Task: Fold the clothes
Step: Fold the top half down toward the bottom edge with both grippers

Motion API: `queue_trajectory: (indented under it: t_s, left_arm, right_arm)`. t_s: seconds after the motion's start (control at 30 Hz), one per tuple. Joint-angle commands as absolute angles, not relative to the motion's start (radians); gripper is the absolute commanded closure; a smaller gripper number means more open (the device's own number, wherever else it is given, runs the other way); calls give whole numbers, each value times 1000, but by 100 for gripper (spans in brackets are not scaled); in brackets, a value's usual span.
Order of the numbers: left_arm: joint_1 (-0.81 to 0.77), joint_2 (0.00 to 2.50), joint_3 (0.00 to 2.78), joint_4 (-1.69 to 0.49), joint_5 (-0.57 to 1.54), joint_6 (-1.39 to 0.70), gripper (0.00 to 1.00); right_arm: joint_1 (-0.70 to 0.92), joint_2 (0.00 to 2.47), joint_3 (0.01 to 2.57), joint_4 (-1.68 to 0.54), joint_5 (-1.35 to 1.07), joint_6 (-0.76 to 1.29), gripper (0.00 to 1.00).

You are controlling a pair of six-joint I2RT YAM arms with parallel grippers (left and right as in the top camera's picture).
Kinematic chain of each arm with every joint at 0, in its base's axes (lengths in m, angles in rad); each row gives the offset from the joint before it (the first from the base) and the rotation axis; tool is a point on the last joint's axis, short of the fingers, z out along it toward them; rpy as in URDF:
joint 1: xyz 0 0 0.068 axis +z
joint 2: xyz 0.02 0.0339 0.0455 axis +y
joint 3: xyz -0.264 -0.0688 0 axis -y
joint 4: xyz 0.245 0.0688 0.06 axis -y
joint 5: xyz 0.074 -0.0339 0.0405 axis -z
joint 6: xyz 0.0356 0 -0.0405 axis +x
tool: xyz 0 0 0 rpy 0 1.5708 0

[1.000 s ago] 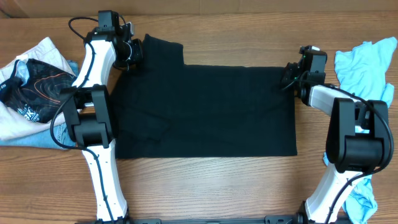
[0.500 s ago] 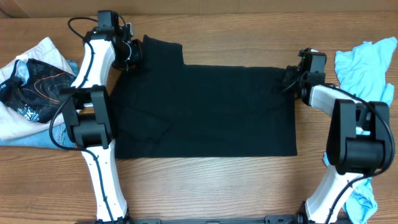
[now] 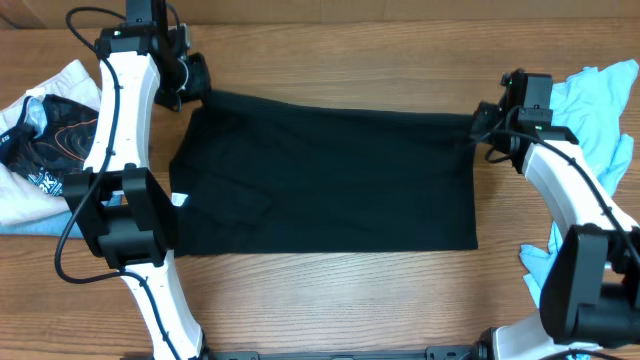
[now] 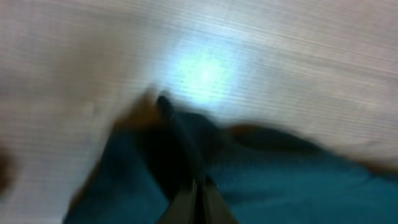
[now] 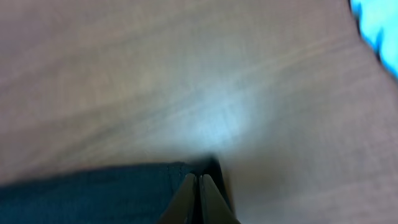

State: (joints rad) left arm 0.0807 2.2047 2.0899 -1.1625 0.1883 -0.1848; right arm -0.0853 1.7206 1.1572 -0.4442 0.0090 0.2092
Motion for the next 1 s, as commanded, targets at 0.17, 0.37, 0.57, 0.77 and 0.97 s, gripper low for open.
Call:
queue_trajectory:
  t_s: [0.17, 0.37, 0.57, 0.77, 0.97]
  left_arm:
    - [88, 2171, 2105, -1415, 89, -218, 96]
    - [88, 2171, 2105, -1575, 21, -237, 96]
    - [78, 2170, 2100, -1691, 12, -247, 96]
    - [59, 2165, 2027, -1691, 22, -247, 96]
    - [52, 2144, 1874, -1691, 9, -236, 96]
  right_arm:
    - [-89, 1586, 1174, -689, 21, 263, 96]
    - [-88, 1582, 1174, -848, -5, 266, 96]
    - [-88, 1582, 1174, -912, -4, 265, 96]
    - [-88, 1582, 1173, -934, -4, 262, 96]
    - [-88, 1582, 1173, -935, -2, 262, 96]
